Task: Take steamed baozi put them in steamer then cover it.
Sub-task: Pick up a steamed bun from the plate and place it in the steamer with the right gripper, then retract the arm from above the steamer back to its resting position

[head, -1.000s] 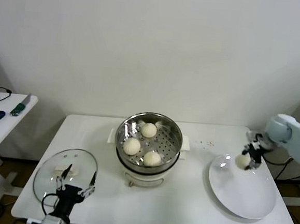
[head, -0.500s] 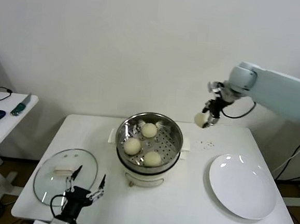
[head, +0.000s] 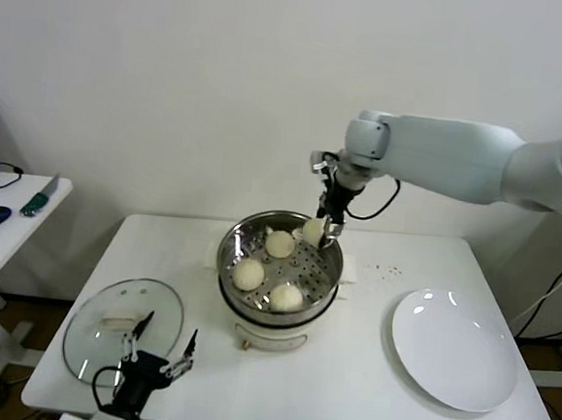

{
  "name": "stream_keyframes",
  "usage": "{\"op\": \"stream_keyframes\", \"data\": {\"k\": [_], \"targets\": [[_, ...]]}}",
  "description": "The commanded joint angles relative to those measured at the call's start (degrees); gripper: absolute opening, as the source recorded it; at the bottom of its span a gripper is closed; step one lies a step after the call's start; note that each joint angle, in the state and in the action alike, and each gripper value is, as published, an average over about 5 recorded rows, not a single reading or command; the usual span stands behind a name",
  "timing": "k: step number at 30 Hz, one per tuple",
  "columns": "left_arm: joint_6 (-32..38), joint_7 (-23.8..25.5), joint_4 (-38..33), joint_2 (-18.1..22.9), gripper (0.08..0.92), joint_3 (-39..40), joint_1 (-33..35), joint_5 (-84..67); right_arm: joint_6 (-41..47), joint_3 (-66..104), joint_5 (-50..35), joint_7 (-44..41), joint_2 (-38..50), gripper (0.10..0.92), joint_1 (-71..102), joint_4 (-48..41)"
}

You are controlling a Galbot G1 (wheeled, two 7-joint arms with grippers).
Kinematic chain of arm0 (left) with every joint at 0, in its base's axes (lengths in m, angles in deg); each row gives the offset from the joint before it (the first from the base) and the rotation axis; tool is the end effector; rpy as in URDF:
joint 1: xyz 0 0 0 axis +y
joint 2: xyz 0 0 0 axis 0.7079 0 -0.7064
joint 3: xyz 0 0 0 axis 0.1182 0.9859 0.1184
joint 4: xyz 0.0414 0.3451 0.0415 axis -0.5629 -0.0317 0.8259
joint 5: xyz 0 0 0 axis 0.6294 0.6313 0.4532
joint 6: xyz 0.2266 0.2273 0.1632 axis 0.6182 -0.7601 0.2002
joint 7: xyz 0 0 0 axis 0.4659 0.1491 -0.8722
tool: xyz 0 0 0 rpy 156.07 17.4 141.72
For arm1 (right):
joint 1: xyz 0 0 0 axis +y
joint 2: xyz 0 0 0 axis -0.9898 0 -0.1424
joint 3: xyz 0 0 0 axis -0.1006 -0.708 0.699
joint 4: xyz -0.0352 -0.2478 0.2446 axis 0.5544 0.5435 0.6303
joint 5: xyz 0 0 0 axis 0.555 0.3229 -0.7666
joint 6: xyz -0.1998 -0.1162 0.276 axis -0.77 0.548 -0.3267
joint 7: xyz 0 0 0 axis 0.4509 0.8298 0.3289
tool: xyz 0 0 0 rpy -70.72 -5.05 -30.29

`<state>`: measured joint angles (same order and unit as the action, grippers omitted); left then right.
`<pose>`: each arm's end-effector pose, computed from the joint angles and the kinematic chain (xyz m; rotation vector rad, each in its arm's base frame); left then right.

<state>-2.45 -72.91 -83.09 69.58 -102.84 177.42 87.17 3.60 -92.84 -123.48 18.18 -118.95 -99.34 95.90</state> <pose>0.1237 0.0371 -0.3047 -0.2260 -2.9172 -0.4053 0.6058 0.0788 -0.0320 1.3600 -1.3459 1.2950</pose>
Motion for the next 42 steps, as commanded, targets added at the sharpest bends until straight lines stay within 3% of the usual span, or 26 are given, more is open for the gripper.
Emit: {"op": "stream_keyframes", "data": {"k": [1, 18, 28, 37, 42], "targets": [[0.04, 0.13, 0.1, -0.45, 0.823, -0.31, -0.18, -0.96, 0.68, -4.61, -1.14, 1.33, -6.29, 0.662, 3.1, -0.65], [-0.35, -0.18, 0.9, -0.78, 0.823, -0.95, -0.84, -1.98, 0.34, -3.2, 3.03, 2.91, -5.63, 0.675, 8.46, -3.99], [-0.44, -0.45, 0.83, -0.95, 0.823, -1.04, -1.03, -1.99, 0.61, -1.26, 2.4, 3.01, -3.72, 0.818, 6.02, -2.27], [-0.91, -1.03, 1.01, -1.09, 0.823, -1.03, -1.33, -1.91, -0.75, 3.14, 2.02, 1.89, 4.09, 0.823, -0.66, 4.08], [-1.03, -1.23, 1.05, -0.99, 0.823, -1.18, -1.67, -0.73, -4.56, 9.29, 1.45, 8.8, 12.42, 0.823, -0.57, 7.35]]}}
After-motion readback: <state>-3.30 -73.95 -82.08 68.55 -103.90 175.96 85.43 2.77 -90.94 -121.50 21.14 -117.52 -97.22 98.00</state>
